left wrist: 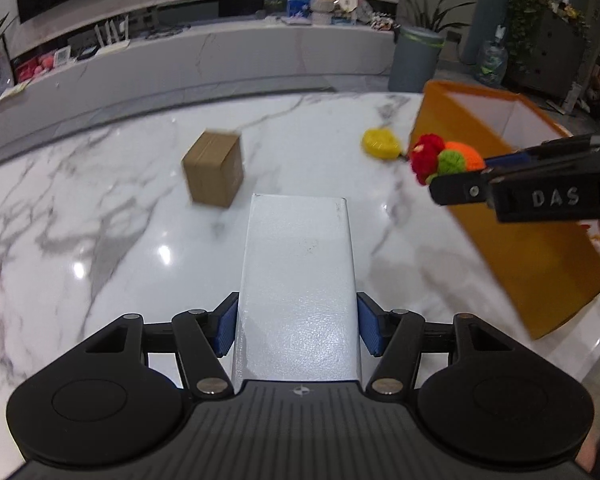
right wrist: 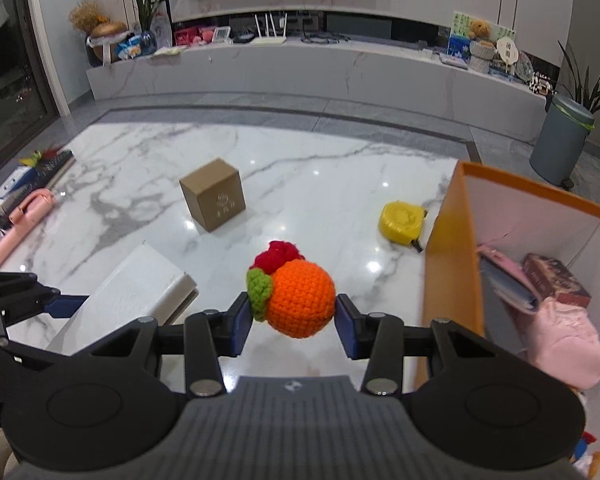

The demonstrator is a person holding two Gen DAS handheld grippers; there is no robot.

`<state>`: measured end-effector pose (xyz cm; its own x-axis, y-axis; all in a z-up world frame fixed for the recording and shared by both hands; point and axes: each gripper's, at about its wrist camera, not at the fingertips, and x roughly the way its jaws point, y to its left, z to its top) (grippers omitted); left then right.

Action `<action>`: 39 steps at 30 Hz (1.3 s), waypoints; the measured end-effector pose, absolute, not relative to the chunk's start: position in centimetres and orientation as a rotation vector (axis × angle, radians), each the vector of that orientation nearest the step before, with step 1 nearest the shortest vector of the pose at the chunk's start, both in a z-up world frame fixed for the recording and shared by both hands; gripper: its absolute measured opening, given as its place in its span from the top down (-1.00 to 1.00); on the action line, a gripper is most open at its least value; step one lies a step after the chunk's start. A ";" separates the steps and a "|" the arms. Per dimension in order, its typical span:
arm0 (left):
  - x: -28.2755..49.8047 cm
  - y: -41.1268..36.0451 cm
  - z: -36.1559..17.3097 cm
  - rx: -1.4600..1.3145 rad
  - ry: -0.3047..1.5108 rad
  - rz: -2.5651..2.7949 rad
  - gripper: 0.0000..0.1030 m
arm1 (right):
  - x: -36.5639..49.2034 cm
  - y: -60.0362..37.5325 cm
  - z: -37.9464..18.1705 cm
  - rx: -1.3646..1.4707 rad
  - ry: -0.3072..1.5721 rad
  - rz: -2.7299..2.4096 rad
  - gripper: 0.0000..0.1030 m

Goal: Organize objects
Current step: 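Carry the white box and crocheted orange up over the orange-rimmed box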

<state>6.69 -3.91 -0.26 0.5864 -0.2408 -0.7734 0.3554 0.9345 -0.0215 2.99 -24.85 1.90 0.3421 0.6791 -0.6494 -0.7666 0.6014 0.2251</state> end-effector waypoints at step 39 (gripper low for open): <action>11.5 -29.0 3.4 0.109 0.817 -0.680 -0.33 | 13.4 -46.8 0.1 -0.008 0.754 0.603 0.10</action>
<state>11.49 -28.99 3.37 0.4865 -0.5173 -0.7040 0.5980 0.7847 -0.1633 13.35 -46.76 0.12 0.5689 0.5112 -0.6442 -0.5167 0.8316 0.2036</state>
